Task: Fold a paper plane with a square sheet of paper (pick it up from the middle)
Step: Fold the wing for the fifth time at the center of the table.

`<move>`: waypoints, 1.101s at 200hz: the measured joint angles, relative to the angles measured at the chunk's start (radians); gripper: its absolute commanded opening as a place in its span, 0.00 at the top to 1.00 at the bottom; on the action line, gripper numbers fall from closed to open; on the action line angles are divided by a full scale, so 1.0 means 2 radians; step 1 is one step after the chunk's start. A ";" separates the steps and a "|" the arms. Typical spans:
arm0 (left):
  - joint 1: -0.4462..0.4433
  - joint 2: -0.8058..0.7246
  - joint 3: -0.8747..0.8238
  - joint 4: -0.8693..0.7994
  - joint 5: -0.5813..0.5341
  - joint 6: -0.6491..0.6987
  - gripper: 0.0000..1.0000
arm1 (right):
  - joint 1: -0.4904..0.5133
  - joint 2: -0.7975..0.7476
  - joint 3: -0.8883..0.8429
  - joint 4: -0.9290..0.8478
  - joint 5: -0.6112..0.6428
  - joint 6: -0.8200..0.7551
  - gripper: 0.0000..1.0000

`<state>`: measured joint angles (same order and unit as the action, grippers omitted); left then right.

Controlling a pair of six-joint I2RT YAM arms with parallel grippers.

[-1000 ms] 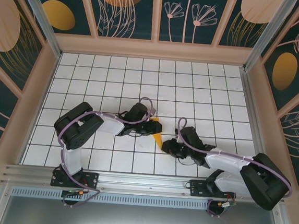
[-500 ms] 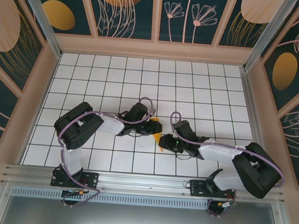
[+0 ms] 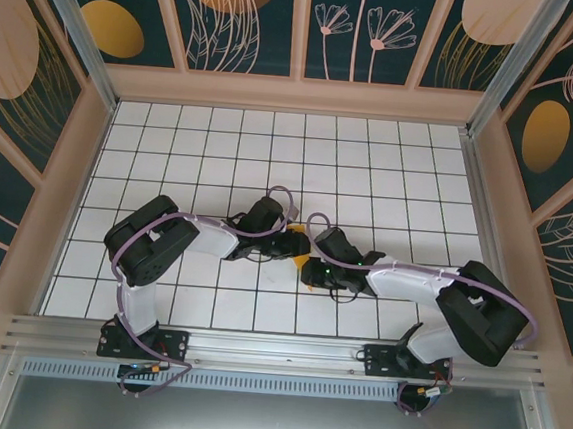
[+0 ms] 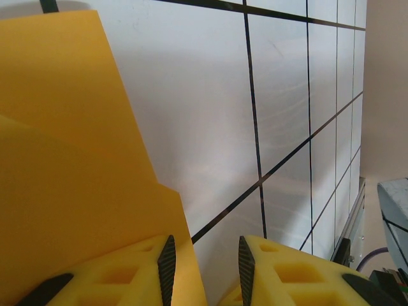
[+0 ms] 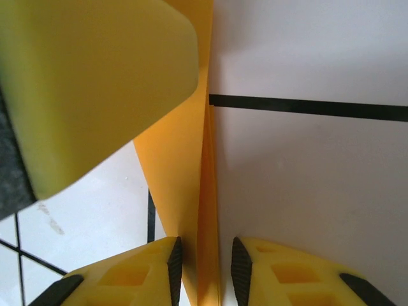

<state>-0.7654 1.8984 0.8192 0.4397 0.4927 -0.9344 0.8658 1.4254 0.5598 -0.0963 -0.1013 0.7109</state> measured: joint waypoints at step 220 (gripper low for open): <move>0.000 0.001 0.001 -0.002 0.000 0.003 0.67 | -0.025 -0.117 -0.060 0.068 -0.052 0.029 0.85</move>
<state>-0.7654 1.9007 0.8215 0.4366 0.4927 -0.9276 0.8150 1.1919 0.4400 0.0399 -0.2054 0.7689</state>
